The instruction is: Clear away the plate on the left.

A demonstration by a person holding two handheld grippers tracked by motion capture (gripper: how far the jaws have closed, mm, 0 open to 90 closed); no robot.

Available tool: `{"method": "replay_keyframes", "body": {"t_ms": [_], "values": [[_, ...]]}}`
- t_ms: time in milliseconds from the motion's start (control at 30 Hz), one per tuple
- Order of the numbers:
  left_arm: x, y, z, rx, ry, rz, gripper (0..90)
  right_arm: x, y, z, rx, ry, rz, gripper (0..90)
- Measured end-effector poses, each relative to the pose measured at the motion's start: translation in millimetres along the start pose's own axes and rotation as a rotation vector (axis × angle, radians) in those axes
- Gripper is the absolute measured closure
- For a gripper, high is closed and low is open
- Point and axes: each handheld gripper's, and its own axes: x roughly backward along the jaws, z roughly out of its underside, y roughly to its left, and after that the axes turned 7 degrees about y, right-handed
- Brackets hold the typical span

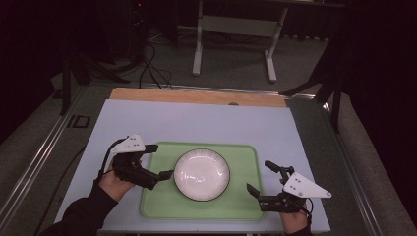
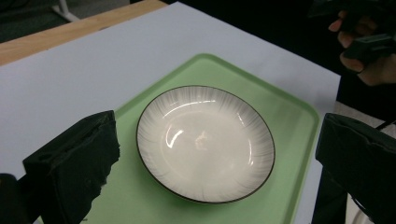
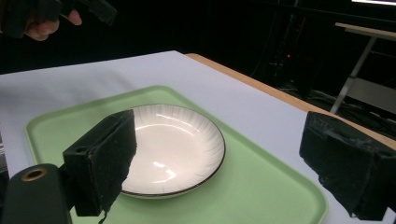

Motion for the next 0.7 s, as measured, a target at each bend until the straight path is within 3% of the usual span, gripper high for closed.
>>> {"method": "replay_keyframes", "body": {"t_ms": [300, 467, 567, 700], "values": [[4.0, 10.5, 23.6, 0.025, -0.041, 0.015, 0.2, -1.8, 0.8, 0.6, 0.008, 0.010, 0.002, 10.9], [1.1, 13.5, 35.3, -0.006, -0.062, 0.007, 0.2, -1.9, 0.7, 1.5, 0.006, 0.010, 0.006, 10.9], [0.8, 14.4, 39.3, -0.011, -0.057, -0.003, 0.2, -2.7, 0.4, 2.1, 0.005, 0.014, 0.004, 10.9], [4.0, 20.3, 45.9, -0.004, -0.100, -0.005, 0.2, -4.1, 0.5, 2.8, 0.009, 0.022, 0.001, 10.9]]}}
